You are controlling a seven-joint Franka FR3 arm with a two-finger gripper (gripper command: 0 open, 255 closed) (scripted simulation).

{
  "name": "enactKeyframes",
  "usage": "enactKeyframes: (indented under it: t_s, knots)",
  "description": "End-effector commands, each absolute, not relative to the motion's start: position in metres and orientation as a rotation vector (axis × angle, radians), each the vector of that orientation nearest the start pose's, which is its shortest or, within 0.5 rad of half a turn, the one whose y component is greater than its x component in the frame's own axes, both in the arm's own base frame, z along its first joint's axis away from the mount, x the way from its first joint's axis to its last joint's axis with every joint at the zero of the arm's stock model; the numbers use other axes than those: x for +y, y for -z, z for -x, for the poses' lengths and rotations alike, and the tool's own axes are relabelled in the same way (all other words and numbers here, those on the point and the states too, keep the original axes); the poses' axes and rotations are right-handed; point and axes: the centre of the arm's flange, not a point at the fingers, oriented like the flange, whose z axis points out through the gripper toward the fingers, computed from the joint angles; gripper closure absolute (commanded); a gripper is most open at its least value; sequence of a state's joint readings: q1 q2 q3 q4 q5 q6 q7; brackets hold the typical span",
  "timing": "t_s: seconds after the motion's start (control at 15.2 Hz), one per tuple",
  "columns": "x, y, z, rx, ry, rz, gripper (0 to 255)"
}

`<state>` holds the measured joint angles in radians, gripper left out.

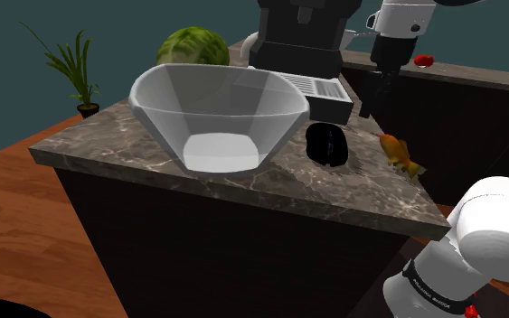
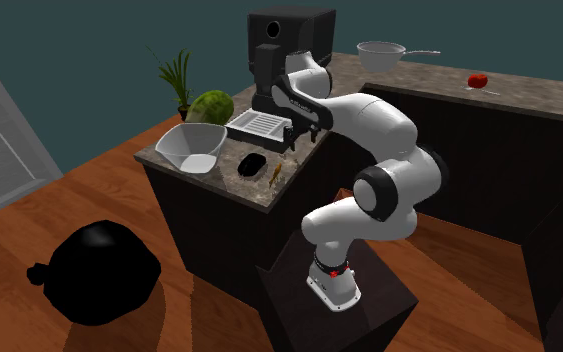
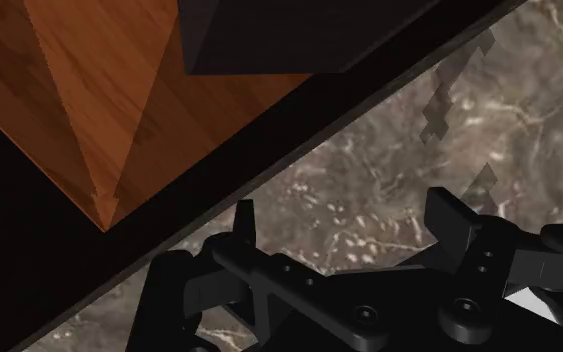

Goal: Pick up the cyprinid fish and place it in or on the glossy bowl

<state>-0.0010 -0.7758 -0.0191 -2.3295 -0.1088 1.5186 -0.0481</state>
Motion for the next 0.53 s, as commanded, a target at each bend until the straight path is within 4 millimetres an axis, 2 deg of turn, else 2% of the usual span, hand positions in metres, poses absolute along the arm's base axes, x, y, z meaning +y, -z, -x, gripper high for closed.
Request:
enactKeyframes:
  t_s: [0.0,0.46]
  knots:
    - [-0.020,-0.596,-0.304,-0.048,-0.062,3.235,0]
    - [0.032,-0.609,-0.223,0.493,0.112,3.107,0]
